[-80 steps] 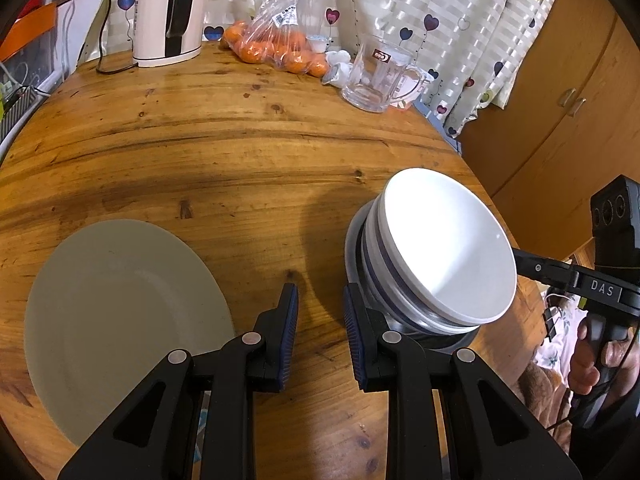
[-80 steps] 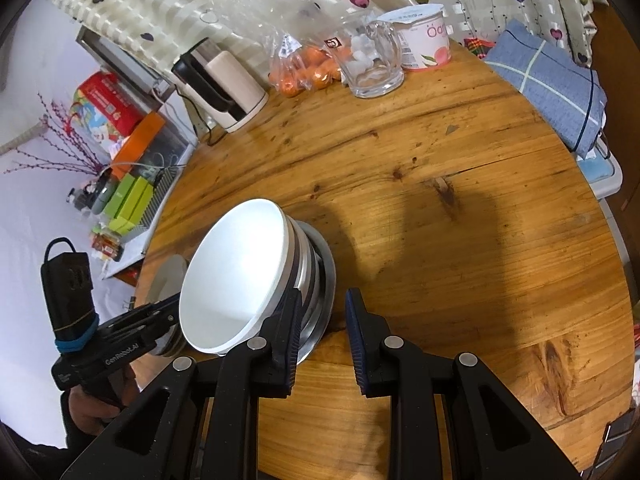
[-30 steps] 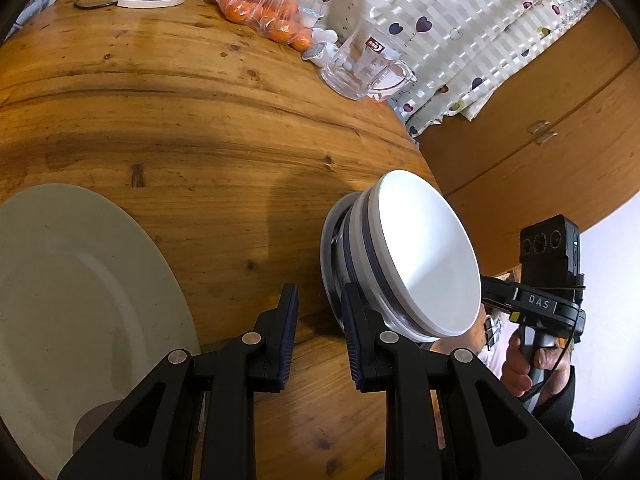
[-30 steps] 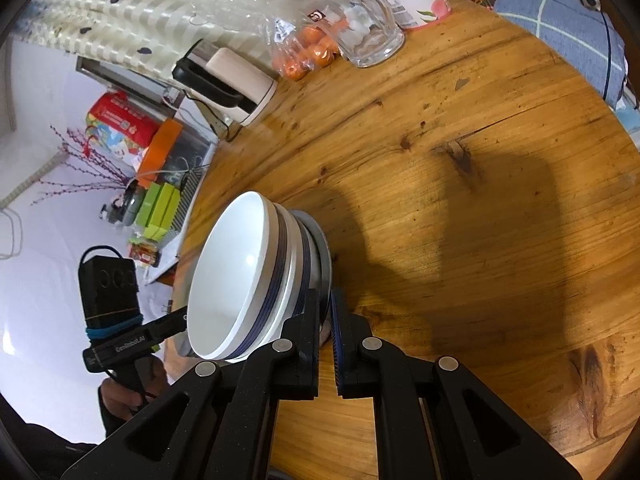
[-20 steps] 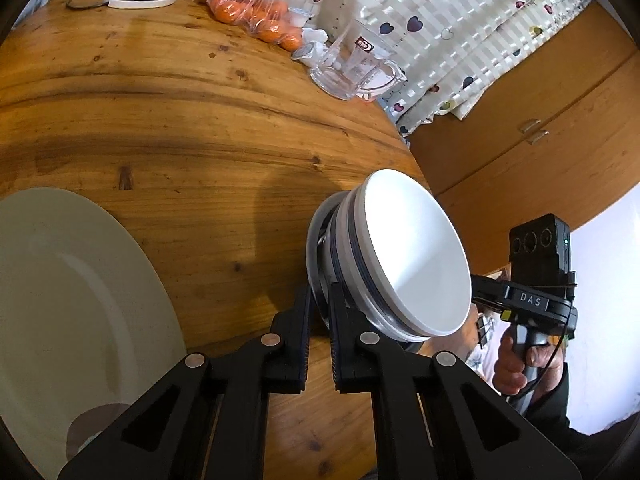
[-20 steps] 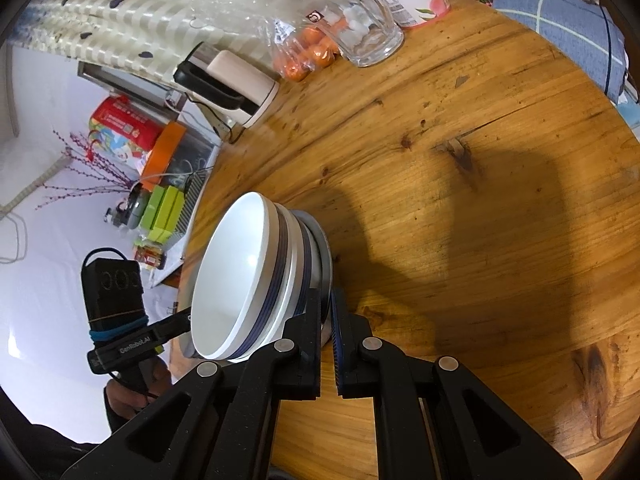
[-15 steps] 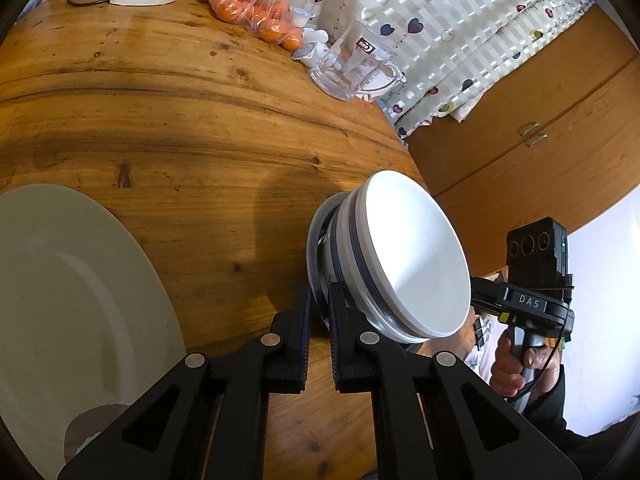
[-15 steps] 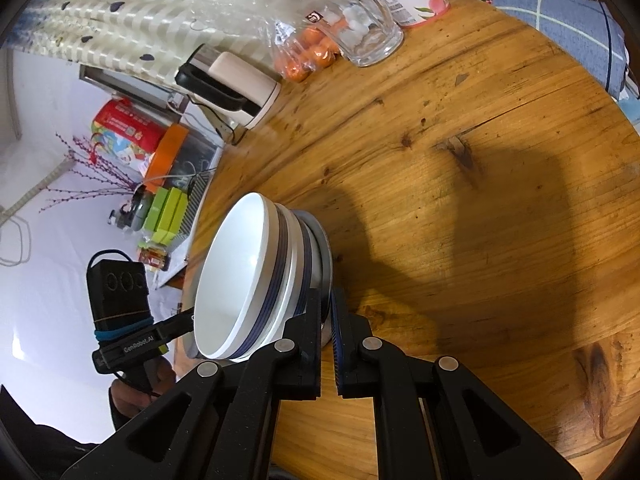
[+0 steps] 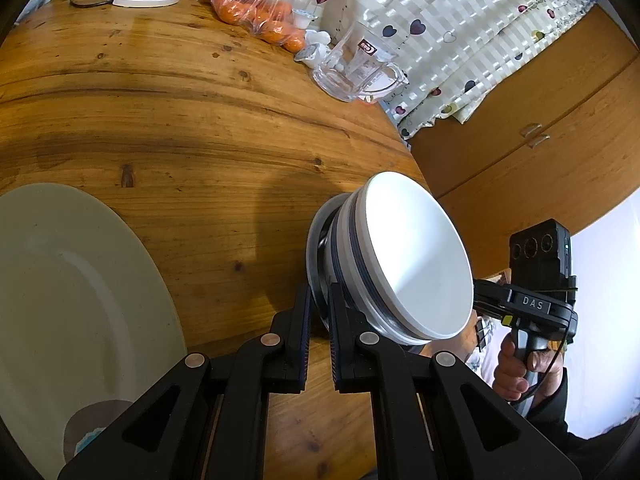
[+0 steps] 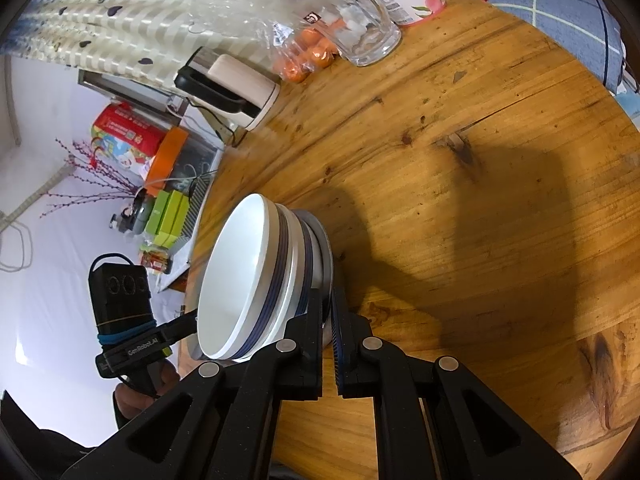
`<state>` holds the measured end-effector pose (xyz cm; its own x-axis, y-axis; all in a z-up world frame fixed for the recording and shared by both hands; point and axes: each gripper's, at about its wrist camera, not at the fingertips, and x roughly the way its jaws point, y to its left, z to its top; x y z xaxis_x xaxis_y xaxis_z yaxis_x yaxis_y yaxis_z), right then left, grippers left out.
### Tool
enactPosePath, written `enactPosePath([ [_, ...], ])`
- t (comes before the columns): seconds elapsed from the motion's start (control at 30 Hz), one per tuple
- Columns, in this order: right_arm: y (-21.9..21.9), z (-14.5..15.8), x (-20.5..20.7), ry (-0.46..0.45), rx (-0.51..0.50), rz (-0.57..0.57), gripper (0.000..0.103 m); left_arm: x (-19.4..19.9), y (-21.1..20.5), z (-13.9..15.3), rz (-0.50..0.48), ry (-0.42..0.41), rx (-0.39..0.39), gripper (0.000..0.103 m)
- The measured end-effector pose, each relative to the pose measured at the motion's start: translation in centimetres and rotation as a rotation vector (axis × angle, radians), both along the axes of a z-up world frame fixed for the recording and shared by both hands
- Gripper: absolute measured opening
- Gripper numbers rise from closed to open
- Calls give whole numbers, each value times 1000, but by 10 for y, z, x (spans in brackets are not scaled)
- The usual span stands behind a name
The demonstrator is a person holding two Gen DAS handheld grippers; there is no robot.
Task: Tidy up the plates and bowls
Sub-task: 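Carry the tilted bowl stack with both grippers over the beige plates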
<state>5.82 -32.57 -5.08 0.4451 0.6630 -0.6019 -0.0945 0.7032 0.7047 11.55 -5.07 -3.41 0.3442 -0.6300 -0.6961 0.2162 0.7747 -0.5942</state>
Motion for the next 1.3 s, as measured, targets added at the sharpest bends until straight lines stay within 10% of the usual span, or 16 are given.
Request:
enactPosePath([
  [1.3,46,37,6,-42,-31,51,6,-19,37,35,79,-75,29,7],
])
